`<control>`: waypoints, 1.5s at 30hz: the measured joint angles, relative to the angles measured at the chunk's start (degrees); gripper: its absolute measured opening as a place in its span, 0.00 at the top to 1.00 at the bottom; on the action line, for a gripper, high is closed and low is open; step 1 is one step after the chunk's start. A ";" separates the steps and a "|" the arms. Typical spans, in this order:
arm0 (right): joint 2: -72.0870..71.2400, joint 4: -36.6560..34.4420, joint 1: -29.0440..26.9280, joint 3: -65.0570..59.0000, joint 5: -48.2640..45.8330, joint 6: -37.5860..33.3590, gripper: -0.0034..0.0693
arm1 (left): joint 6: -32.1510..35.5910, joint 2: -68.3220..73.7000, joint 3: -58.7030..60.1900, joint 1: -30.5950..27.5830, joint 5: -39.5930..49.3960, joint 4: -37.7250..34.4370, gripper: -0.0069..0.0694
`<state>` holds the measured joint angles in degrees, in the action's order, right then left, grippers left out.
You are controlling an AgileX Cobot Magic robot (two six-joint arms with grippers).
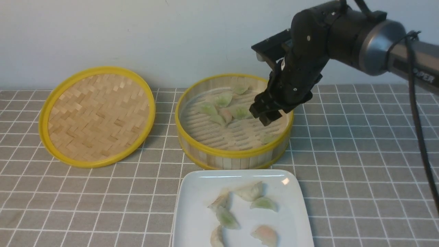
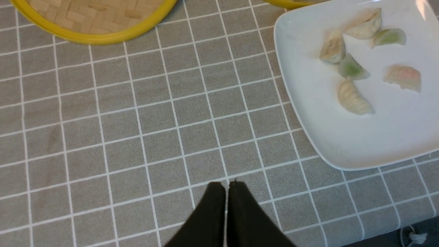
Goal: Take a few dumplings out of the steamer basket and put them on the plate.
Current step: Use the right arm to grab a dumpling from inside the steamer, then use the right arm to put the dumpling into the plate
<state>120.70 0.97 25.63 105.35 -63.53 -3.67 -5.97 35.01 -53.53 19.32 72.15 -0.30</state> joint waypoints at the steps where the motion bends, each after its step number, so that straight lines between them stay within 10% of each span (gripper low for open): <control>1: 0.90 0.09 0.00 0.00 0.25 -0.19 0.35 | 0.00 0.00 0.00 0.00 0.00 0.00 0.92; 14: 7.60 -0.28 0.05 0.12 5.53 -1.74 0.37 | 0.00 0.00 0.00 0.00 0.00 0.00 0.92; 21: 8.77 -0.97 0.05 0.75 4.86 -1.69 0.61 | 0.00 0.00 0.00 0.00 0.00 0.00 0.92; 34: 7.40 -1.87 0.05 15.64 -6.84 -1.69 0.61 | 0.00 0.00 0.00 0.00 0.00 0.00 0.92; 45: -7.71 -16.94 1.04 -1.67 -7.17 -5.29 0.61 | 0.00 0.00 0.06 0.00 0.00 -0.66 0.92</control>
<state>113.00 -15.97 26.67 103.68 -70.70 -8.95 -5.97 35.01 -53.47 19.32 72.15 -0.97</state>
